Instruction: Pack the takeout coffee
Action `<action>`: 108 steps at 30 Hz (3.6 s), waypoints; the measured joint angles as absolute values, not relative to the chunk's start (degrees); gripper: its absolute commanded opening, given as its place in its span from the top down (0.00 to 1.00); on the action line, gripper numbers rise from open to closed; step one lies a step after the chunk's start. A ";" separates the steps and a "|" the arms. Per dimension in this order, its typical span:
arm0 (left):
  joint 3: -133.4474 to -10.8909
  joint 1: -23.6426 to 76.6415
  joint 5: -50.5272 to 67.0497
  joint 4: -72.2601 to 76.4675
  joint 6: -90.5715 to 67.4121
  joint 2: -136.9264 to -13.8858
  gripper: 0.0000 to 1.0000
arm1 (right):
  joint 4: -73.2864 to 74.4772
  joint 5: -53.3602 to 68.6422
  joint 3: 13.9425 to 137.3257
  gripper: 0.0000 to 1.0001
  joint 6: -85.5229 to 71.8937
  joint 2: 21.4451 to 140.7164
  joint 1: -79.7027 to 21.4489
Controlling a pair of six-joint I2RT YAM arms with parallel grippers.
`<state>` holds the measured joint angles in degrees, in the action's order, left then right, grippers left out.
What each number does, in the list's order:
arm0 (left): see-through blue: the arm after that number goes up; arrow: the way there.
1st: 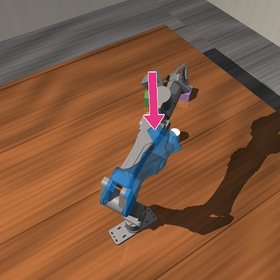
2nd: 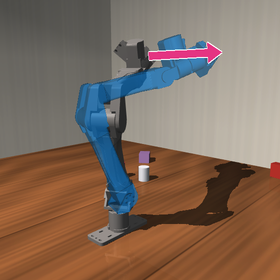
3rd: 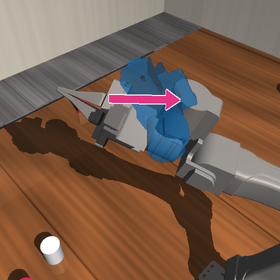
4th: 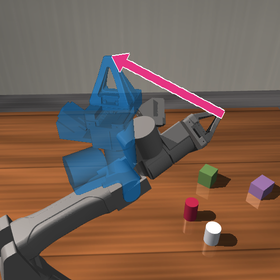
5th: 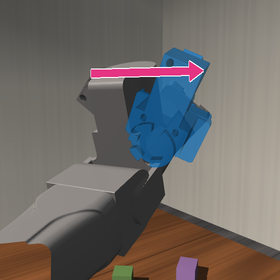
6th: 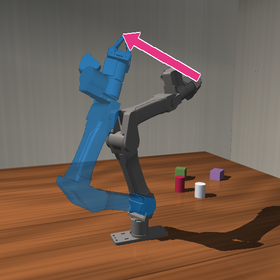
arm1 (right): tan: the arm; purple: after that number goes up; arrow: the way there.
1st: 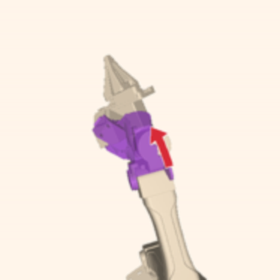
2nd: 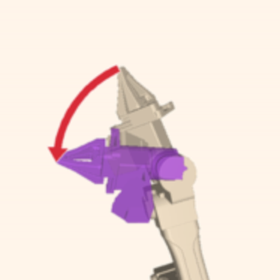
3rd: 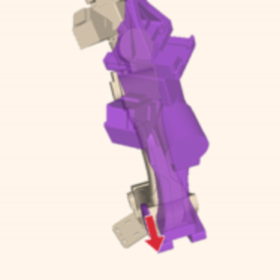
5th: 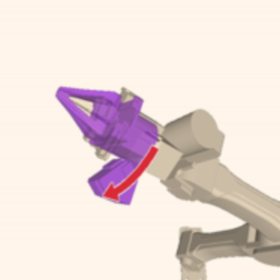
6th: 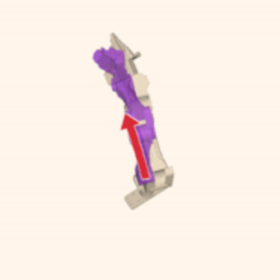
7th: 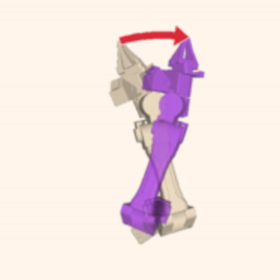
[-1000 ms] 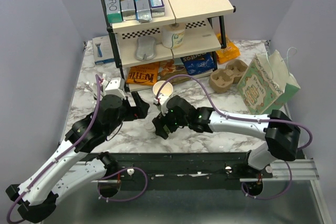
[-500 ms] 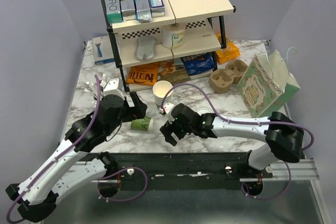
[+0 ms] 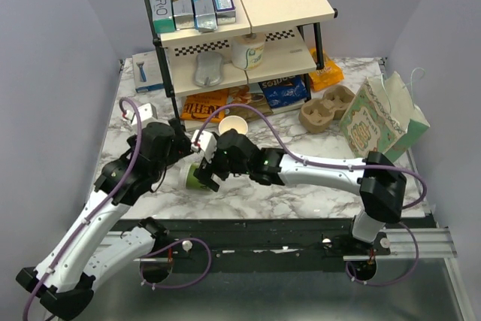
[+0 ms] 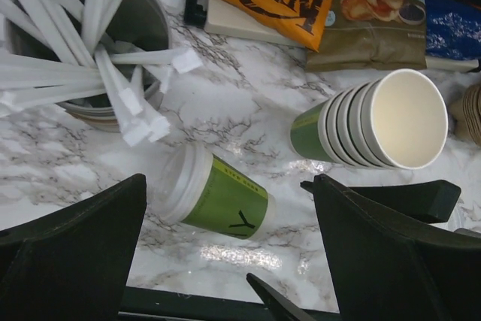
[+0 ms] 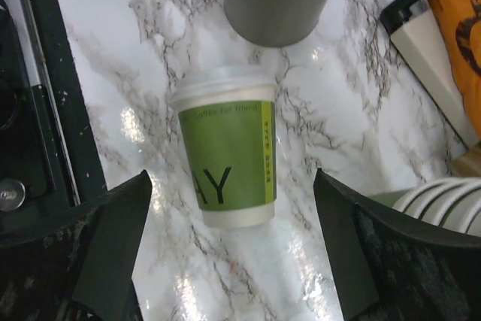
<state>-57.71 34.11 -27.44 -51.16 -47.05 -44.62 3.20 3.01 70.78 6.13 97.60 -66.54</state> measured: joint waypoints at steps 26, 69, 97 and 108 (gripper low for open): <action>-57.87 32.75 -30.00 -52.69 -48.82 -39.42 0.01 | -13.17 9.47 58.48 0.03 11.09 90.80 -67.18; -66.15 32.75 -33.04 -54.94 -46.72 -35.57 0.01 | -7.92 5.06 67.22 0.19 13.13 108.29 -66.26; -55.13 32.51 7.33 -26.83 -39.68 -44.99 0.01 | -28.69 -1.04 40.97 0.20 7.09 68.07 -66.13; -50.02 32.40 12.78 -21.45 -41.45 -43.05 0.01 | -35.97 -6.94 35.70 0.22 7.97 66.83 -66.35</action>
<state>-50.02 32.40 12.78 -21.45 -41.45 -43.05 -35.97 -6.94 35.70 7.97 66.83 -66.35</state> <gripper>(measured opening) 0.988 0.817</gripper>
